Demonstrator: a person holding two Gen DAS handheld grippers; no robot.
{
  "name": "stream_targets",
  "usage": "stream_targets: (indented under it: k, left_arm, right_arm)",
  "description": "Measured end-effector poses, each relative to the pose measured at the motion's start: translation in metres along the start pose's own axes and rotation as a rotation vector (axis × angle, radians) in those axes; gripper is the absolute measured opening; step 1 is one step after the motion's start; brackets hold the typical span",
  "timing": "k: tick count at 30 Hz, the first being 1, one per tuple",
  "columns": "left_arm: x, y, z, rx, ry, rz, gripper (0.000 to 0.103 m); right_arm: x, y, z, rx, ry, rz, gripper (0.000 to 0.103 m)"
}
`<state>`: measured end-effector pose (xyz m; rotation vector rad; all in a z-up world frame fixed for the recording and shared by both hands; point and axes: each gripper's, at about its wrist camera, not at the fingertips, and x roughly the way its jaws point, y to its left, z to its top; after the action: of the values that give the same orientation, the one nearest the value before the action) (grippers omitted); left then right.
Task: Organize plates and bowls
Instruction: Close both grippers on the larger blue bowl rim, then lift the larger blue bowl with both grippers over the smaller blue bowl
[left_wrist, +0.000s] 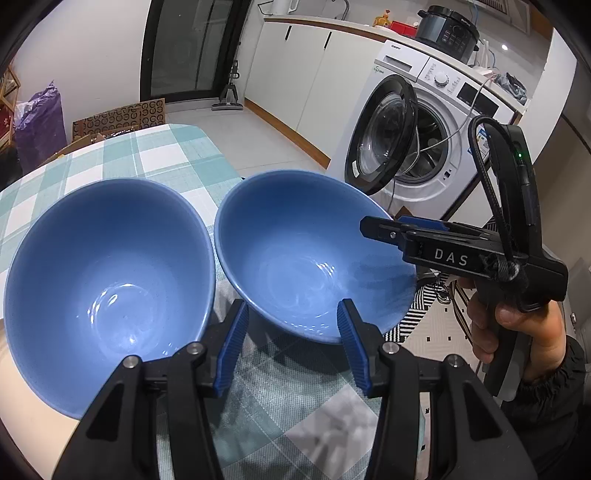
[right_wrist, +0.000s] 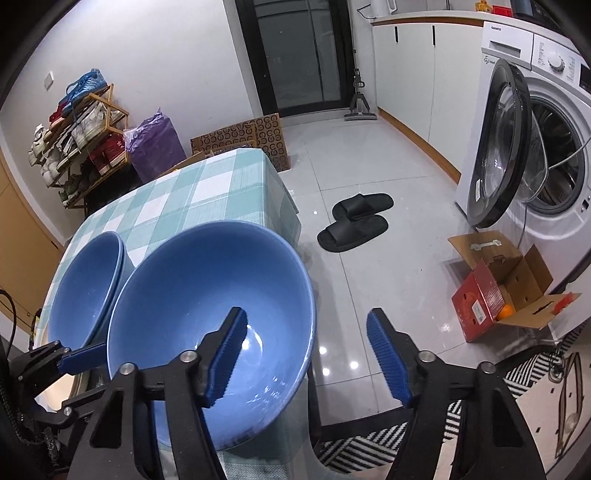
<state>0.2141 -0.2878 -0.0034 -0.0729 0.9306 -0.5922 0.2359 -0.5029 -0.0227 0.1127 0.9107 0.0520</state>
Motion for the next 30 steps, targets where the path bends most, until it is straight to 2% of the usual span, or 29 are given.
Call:
stream_targets:
  k: [4,6,8,12,17,21,27,30]
  left_arm:
    - [-0.001,0.001,0.002,-0.012,0.000,-0.011,0.049]
    - [-0.001,0.001,0.003,-0.009,-0.004,-0.010,0.049]
    - [-0.001,0.000,0.003,-0.005,-0.006,-0.009,0.049]
    - [0.002,0.000,0.006,-0.003,-0.002,-0.009,0.049]
    - [0.003,0.000,0.007,-0.004,-0.001,-0.007,0.049]
    - [0.003,-0.002,0.008,0.008,-0.001,0.004,0.048]
    - [0.001,-0.001,0.009,0.019,-0.005,0.015,0.040]
    - [0.000,-0.002,0.008,0.029,-0.008,0.020,0.039]
  right_arm:
    - [0.002,0.001,0.000,-0.007,0.009,0.010,0.052]
    - [0.003,0.003,-0.001,-0.015,0.009,0.018,0.048]
    - [0.003,0.005,-0.002,-0.025,0.006,0.019,0.040]
    - [0.003,0.008,-0.004,-0.027,0.006,0.021,0.035]
    - [0.001,0.005,-0.006,-0.021,-0.003,0.008,0.024]
    - [-0.001,0.003,-0.008,-0.034,-0.004,-0.002,0.020]
    - [-0.002,0.002,-0.009,-0.031,-0.003,-0.005,0.019]
    - [-0.002,0.001,-0.011,-0.028,-0.004,-0.004,0.019]
